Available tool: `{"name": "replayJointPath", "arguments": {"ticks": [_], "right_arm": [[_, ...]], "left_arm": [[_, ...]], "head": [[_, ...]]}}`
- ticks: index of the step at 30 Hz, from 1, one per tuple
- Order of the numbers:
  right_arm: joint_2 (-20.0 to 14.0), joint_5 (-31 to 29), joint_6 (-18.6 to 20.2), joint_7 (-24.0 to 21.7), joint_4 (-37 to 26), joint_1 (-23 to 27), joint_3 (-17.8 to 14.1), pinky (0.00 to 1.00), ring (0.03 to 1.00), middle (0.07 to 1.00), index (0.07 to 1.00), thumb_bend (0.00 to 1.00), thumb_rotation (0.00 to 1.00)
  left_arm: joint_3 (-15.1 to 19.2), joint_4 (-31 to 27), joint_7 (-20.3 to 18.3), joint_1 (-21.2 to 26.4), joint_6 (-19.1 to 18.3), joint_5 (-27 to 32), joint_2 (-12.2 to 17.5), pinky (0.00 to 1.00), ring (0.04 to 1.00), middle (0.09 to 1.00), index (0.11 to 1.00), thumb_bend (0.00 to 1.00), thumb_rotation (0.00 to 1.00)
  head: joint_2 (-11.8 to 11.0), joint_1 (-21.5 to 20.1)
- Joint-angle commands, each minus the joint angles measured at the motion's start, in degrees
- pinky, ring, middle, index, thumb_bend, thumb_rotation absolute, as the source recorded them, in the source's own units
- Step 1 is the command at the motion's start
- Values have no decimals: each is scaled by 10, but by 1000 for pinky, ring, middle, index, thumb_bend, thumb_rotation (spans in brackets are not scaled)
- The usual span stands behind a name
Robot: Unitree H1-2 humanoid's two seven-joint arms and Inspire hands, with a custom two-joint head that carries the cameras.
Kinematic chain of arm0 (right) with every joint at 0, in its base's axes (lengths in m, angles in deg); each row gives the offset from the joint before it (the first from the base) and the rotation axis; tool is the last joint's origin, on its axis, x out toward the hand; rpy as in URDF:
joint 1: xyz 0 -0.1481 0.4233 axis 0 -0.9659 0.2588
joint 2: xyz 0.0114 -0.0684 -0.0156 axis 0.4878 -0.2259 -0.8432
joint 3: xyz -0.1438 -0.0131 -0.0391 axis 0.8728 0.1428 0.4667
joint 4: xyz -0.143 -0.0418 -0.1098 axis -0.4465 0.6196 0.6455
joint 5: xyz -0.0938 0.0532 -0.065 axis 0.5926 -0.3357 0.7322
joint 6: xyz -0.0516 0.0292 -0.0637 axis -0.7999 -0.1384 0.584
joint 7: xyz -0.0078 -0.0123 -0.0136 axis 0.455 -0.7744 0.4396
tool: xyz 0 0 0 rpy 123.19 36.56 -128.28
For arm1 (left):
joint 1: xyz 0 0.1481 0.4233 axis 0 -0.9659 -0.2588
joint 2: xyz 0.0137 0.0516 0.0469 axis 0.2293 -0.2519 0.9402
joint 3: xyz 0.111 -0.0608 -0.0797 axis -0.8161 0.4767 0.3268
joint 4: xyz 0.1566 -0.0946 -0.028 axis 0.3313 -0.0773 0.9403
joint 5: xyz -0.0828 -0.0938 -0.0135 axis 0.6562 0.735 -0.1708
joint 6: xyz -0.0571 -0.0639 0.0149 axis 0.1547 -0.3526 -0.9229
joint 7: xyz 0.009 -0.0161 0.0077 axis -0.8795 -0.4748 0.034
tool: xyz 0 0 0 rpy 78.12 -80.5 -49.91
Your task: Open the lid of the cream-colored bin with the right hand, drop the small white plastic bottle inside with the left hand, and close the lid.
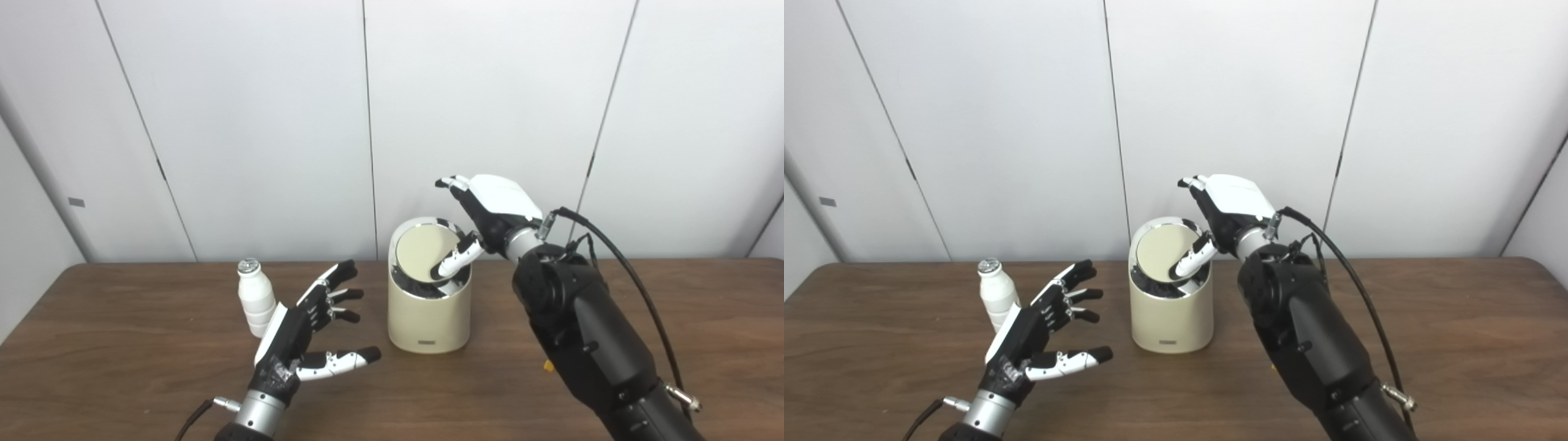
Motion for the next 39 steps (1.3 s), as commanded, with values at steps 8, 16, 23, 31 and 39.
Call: {"name": "replayJointPath", "arguments": {"ticks": [8, 16, 23, 31, 39], "right_arm": [[-10, 11, 1, 3, 16, 7, 22, 752, 872, 961, 911, 934, 192], [-10, 7, 2, -3, 1, 5, 13, 750, 875, 965, 920, 928, 202], [31, -65, 3, -25, -50, 10, -98, 648, 871, 945, 907, 929, 226], [71, -166, 3, 30, -109, -8, -219, 631, 836, 905, 898, 849, 314], [61, -261, -15, 100, -156, -108, -254, 668, 830, 859, 868, 712, 425]], "left_arm": [[0, -21, 1, 20, 11, -1, 1, 647, 800, 907, 925, 763, 59], [0, -21, -1, 20, 10, 4, 2, 651, 806, 909, 925, 759, 49], [1, -22, -4, 19, 10, 2, 1, 648, 803, 908, 924, 755, 46], [1, -23, -4, 18, 11, 0, 1, 645, 801, 906, 922, 754, 43], [2, -22, -5, 18, 10, 2, 2, 646, 799, 905, 925, 757, 59]], "head": [[1, -1], [1, -1], [1, -1], [3, -1], [4, -2]]}}
